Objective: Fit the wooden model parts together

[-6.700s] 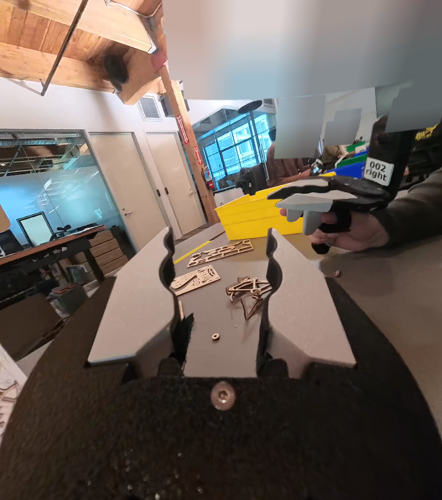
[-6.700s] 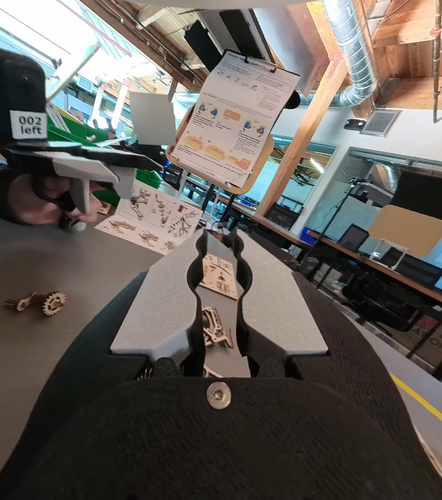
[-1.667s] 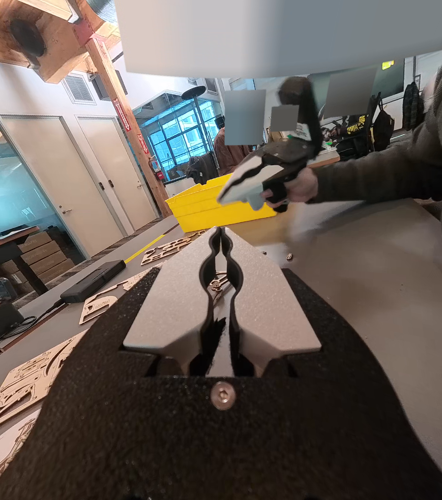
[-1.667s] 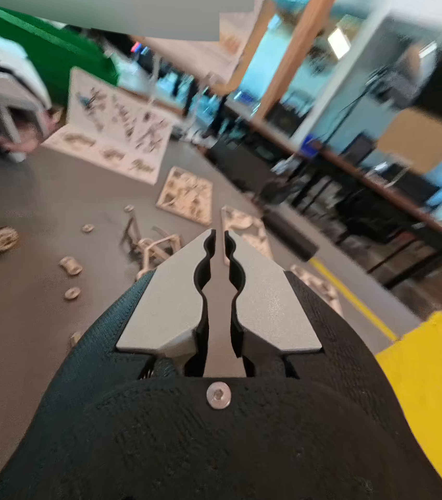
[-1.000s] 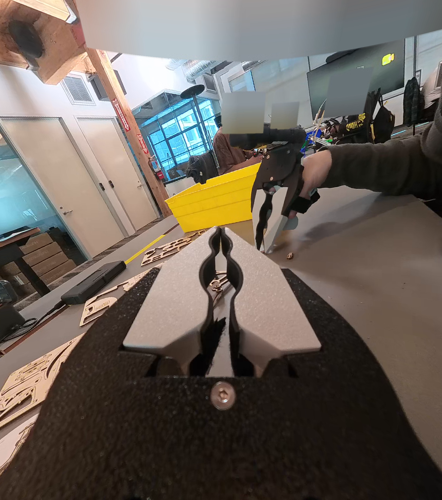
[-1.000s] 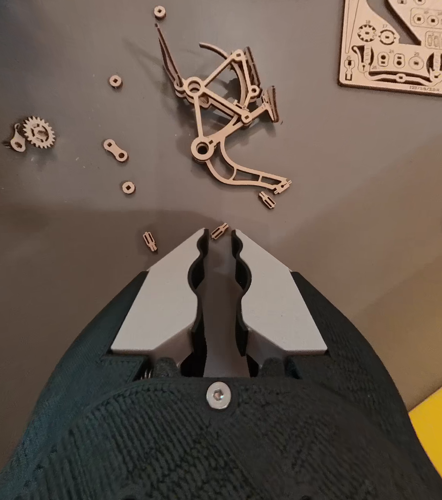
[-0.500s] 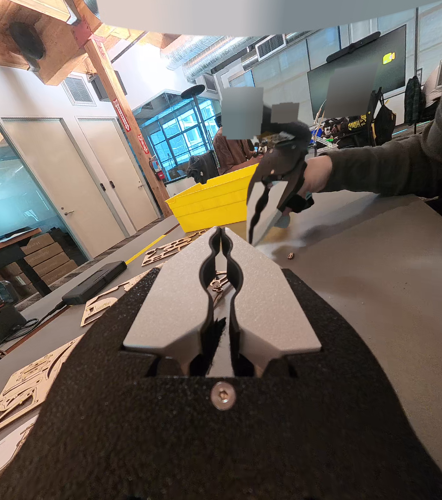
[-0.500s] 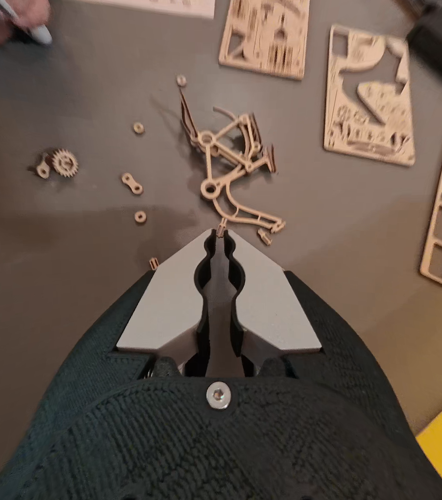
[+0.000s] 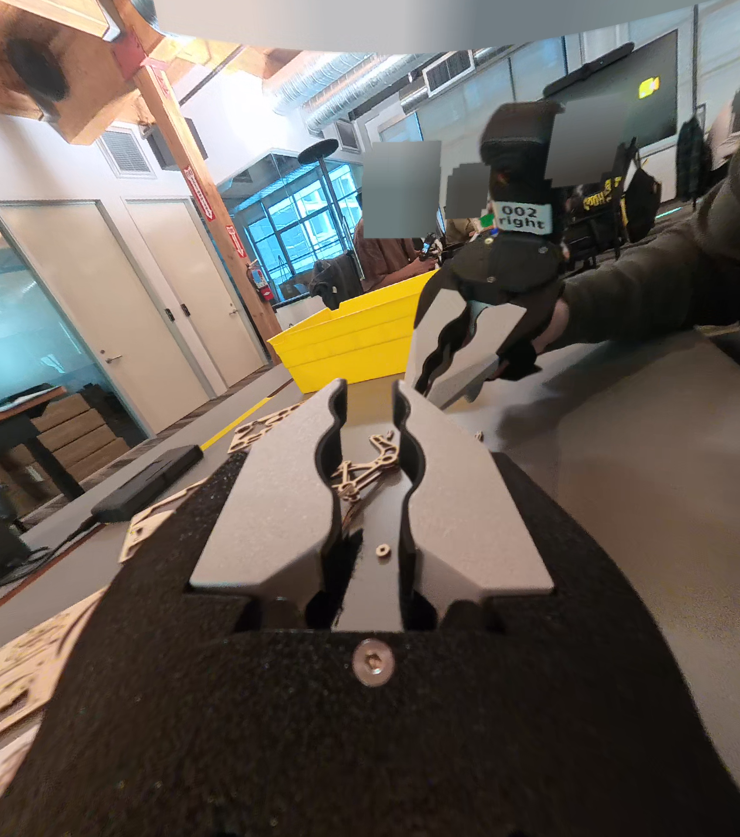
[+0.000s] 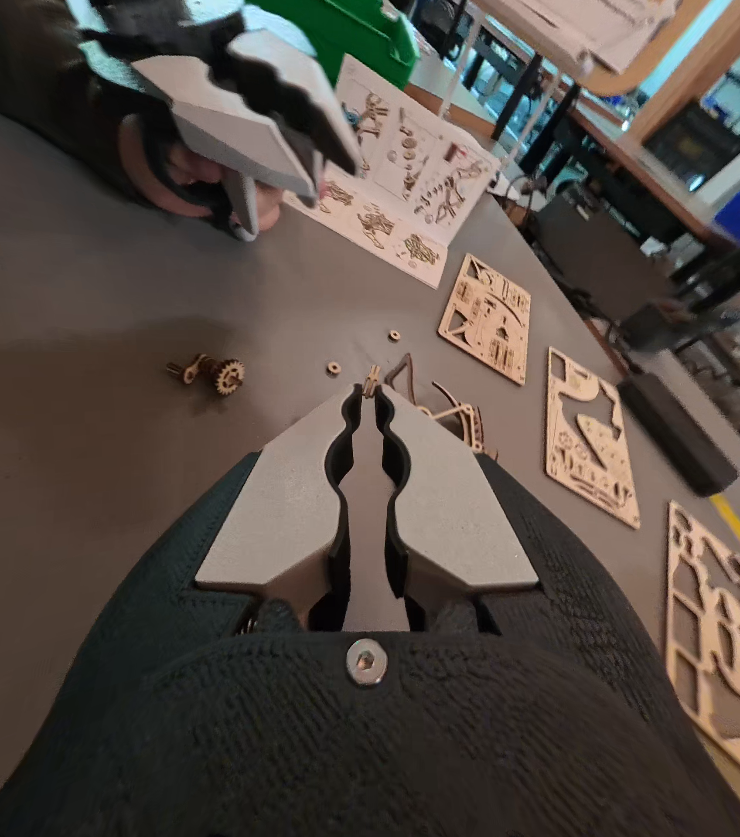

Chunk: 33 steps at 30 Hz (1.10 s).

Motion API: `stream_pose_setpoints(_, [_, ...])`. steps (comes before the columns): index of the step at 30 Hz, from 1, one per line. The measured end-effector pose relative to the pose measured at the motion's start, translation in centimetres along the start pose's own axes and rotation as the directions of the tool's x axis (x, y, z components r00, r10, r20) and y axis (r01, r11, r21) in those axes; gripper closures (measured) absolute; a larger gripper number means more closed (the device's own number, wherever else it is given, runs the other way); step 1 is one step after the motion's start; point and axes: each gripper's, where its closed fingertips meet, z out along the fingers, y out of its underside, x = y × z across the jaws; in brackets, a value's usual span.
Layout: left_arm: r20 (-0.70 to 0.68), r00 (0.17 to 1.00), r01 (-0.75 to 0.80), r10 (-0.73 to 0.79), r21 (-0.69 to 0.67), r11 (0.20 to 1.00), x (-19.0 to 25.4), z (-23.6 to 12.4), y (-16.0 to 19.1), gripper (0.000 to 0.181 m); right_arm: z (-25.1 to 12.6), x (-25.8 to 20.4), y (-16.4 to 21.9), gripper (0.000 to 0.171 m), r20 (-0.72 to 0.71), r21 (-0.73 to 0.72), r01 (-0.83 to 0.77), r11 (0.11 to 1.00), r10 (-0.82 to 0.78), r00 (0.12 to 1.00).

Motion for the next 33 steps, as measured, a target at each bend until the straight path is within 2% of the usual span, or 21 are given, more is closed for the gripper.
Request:
stream_pose_setpoints(3, [-0.066, 0.987, 0.145, -0.146, -0.013, 0.989, 1.0, 0.9, 0.0, 0.149, 0.2, -0.7, -1.0, 0.167, -0.037, 0.016, 0.163, 0.986, -0.162, 0.986])
stream_pose_setpoints(6, [-0.098, 0.937, 0.327, -0.334, -0.083, 0.941, 1.3, 1.6, 0.6, 0.141, 0.1, -1.0, -1.8, 0.168, -0.097, 0.024, 0.325, 0.945, -0.322, 0.942])
stream_pose_setpoints(8, [-0.101, 0.893, 0.426, -0.439, -0.129, 0.896, 1.4, 1.8, 1.1, 0.142, 0.1, -1.3, -2.3, 0.167, -0.122, 0.032, 0.401, 0.916, -0.395, 0.911])
stream_pose_setpoints(10, [-0.085, 0.865, 0.472, -0.494, -0.193, 0.860, 1.4, 1.9, 2.0, 0.151, 0.0, -1.5, -2.8, 0.168, -0.149, 0.044, 0.460, 0.887, -0.449, 0.881])
stream_pose_setpoints(16, [-0.162, 0.851, 0.460, -0.499, -0.229, 0.858, 2.9, 1.9, 1.8, 0.166, -0.3, -2.1, -3.3, 0.168, -0.182, 0.040, 0.572, 0.819, -0.557, 0.810])
stream_pose_setpoints(20, [-0.177, 0.866, 0.420, -0.468, -0.252, 0.872, 3.6, 2.0, 2.0, 0.167, -0.1, -2.5, -3.3, 0.168, -0.178, 0.033, 0.605, 0.796, -0.591, 0.787])
stream_pose_setpoints(24, [-0.176, 0.866, 0.420, -0.468, -0.253, 0.872, 3.6, 2.0, 2.0, 0.180, 0.0, -2.9, -3.3, 0.168, -0.177, 0.039, 0.618, 0.785, -0.603, 0.778])
stream_pose_setpoints(28, [-0.171, 0.869, 0.416, -0.465, -0.257, 0.872, 3.5, 2.0, 2.1, 0.181, 0.1, -2.9, -3.2, 0.168, -0.175, 0.046, 0.606, 0.794, -0.591, 0.787])
stream_pose_setpoints(33, [-0.170, 0.904, 0.365, -0.393, -0.174, 0.915, 3.2, 1.8, 1.1, 0.181, 0.0, -2.5, -3.8, 0.168, -0.188, 0.099, 0.517, 0.850, -0.494, 0.849])
